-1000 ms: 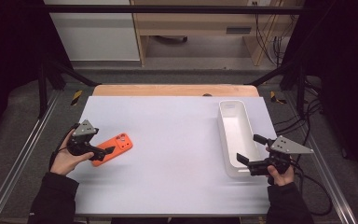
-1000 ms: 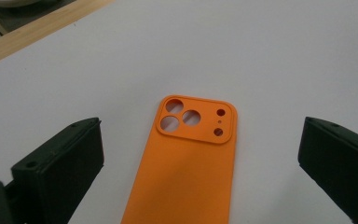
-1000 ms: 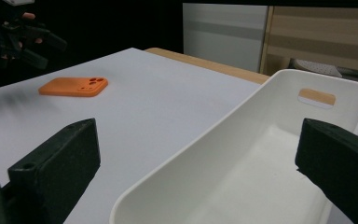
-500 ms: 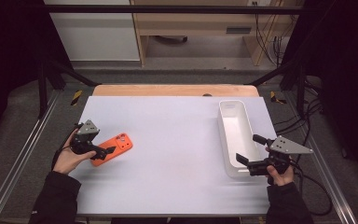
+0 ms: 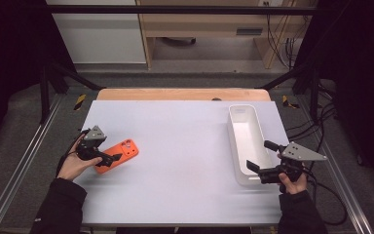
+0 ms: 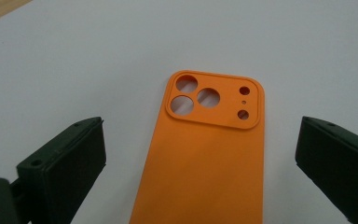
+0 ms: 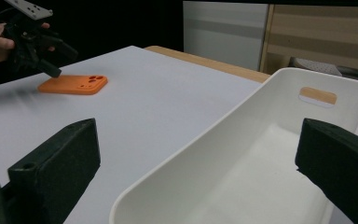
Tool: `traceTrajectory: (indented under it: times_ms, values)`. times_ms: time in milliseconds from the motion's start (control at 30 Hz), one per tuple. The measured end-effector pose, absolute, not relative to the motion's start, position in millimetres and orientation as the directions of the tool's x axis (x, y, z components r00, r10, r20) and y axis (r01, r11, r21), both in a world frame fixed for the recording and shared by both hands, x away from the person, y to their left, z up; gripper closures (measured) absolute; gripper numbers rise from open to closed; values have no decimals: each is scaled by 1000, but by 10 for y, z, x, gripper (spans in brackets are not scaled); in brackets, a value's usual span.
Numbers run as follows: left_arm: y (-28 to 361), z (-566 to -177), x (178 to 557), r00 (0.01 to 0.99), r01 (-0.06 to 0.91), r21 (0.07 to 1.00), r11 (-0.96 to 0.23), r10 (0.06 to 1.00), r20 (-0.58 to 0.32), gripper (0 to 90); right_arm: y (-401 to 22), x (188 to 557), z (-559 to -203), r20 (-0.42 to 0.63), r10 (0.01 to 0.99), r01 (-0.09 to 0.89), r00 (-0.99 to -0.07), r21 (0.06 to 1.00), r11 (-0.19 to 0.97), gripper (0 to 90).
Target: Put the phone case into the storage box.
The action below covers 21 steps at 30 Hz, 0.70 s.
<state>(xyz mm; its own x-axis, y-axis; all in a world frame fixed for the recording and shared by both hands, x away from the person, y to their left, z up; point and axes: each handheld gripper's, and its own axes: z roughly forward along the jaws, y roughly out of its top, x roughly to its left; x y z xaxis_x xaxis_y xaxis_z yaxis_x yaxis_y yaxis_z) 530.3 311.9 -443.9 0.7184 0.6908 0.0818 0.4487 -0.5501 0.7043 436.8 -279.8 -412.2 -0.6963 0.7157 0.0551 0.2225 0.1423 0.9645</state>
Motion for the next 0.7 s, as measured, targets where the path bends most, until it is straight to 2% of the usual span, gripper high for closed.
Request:
traceTrajectory:
  times_ms: [700]
  values:
    - [3112,-4622,5379,739,501,619,-604,671,56,28,-2797,4368,-4122,56,715,223,-697,964,142,5]
